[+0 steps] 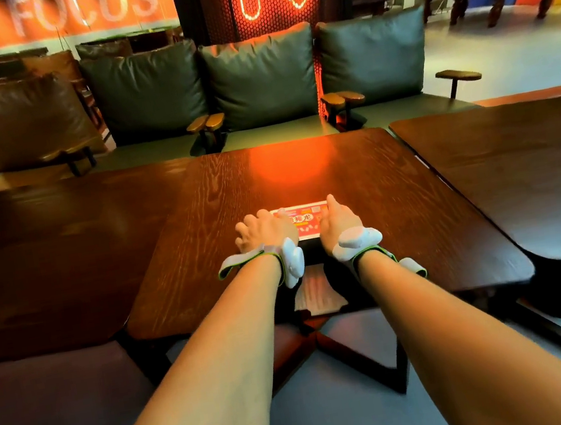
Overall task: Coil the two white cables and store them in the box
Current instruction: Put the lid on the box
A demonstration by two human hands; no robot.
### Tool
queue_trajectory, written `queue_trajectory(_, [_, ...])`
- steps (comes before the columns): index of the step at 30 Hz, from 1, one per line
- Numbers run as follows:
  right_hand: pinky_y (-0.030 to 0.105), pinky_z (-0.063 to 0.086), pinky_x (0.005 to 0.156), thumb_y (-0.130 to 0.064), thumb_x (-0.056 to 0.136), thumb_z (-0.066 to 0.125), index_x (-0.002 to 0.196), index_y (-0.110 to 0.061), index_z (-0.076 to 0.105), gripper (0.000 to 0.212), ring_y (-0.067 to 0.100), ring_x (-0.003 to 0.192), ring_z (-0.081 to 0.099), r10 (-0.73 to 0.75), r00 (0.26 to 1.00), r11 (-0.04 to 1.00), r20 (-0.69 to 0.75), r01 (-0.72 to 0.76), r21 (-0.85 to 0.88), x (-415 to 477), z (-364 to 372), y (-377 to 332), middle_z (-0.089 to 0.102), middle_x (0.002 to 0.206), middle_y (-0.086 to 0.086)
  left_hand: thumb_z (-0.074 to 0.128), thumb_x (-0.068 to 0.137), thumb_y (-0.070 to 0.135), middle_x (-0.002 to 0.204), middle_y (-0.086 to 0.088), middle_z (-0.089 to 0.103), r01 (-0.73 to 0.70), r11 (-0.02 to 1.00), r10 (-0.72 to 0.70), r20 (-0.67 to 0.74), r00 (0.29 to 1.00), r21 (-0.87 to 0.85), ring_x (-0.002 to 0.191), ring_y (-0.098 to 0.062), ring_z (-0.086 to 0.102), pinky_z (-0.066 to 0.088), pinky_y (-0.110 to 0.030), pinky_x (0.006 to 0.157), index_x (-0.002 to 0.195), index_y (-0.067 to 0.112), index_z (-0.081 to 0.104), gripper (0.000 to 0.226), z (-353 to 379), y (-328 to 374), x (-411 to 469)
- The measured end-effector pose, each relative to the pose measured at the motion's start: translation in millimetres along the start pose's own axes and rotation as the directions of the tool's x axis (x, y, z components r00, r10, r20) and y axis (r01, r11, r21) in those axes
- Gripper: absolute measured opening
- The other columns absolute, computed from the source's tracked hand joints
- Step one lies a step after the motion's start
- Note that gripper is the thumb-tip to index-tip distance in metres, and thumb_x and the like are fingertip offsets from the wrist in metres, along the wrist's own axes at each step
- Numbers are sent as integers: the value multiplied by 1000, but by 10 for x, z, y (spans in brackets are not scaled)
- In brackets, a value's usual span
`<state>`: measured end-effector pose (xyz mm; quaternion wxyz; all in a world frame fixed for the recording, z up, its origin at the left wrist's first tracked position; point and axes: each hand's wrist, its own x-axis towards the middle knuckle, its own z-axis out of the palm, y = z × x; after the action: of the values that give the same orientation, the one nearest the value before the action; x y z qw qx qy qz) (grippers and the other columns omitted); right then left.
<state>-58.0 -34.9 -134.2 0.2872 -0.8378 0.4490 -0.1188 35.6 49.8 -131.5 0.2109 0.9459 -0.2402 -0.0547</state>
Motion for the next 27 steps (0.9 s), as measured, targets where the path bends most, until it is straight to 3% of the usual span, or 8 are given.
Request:
queue_trajectory(5, [29, 31, 108, -19, 101, 38, 156, -10, 14, 60, 25, 141, 38, -33, 999, 997, -40, 30, -70, 1130, -19, -119, 36, 156, 7, 27, 103, 43, 142, -17, 49, 1, 994, -5, -30, 1000, -112, 131, -37, 43, 34, -48, 108, 134, 6, 53, 55, 242, 352, 1123])
queue_trajectory(8, [30, 34, 104, -21, 102, 36, 150, -14, 29, 49, 27, 137, 43, -32, 992, 995, -120, 20, -93, 1805, 0, -191, 44, 150, 6, 26, 103, 35, 140, -17, 53, -72, 997, 71, -24, 997, -6, 128, -38, 48, 39, -47, 105, 135, 11, 55, 50, 378, 581, 1848])
queue_trajectory(13, [33, 37, 101, -15, 103, 37, 147, -6, 34, 45, 33, 132, 46, -63, 993, 997, -101, 58, -52, 2631, 65, -372, 46, 146, 16, 26, 100, 25, 135, -18, 55, -106, 992, 105, 15, 994, 74, 125, -39, 51, 42, -48, 101, 133, 11, 56, 47, 530, 824, 2767])
queue_trajectory(15, [35, 39, 97, -13, 102, 38, 141, -3, 41, 40, 35, 126, 50, -80, 989, 997, -123, 77, -30, 2877, 65, -450, 52, 139, 19, 26, 100, 29, 135, -16, 54, -74, 997, 74, 1, 997, 21, 126, -38, 50, 39, -48, 101, 130, 11, 57, 48, 525, 903, 2970])
queue_trajectory(18, [32, 41, 95, -16, 101, 37, 145, -8, 37, 45, 31, 127, 51, -40, 995, 996, -91, 32, -86, 3233, 40, -543, 53, 141, 12, 27, 98, 35, 133, -14, 53, -4, 999, 5, 7, 1000, -36, 123, -37, 51, 39, -48, 99, 126, 12, 58, 48, 501, 1001, 3267])
queue_trajectory(21, [28, 39, 84, -20, 99, 40, 141, -8, 41, 43, 32, 122, 55, -24, 991, 1000, -128, 24, -1, 3286, 108, -476, 56, 136, 12, 27, 99, 36, 129, -11, 54, -17, 999, 18, -4, 1000, 48, 121, -34, 51, 41, -48, 97, 124, 16, 57, 44, 575, 1008, 3304])
queue_trajectory(23, [30, 40, 86, -17, 101, 40, 137, -4, 45, 39, 34, 118, 56, -29, 991, 999, -132, 31, 21, 3343, 136, -501, 57, 131, 17, 28, 99, 35, 126, -9, 54, -41, 991, 42, -5, 999, 128, 119, -32, 50, 42, -48, 95, 123, 20, 58, 41, 585, 1045, 3367])
queue_trajectory(27, [39, 41, 96, -7, 99, 43, 139, 0, 42, 41, 39, 121, 52, -23, 995, 996, -102, 31, 85, 3303, 104, -558, 54, 133, 24, 28, 103, 41, 124, -8, 56, 11, 995, -11, -1, 1000, 98, 118, -31, 52, 44, -48, 95, 118, 17, 58, 42, 538, 1074, 3348])
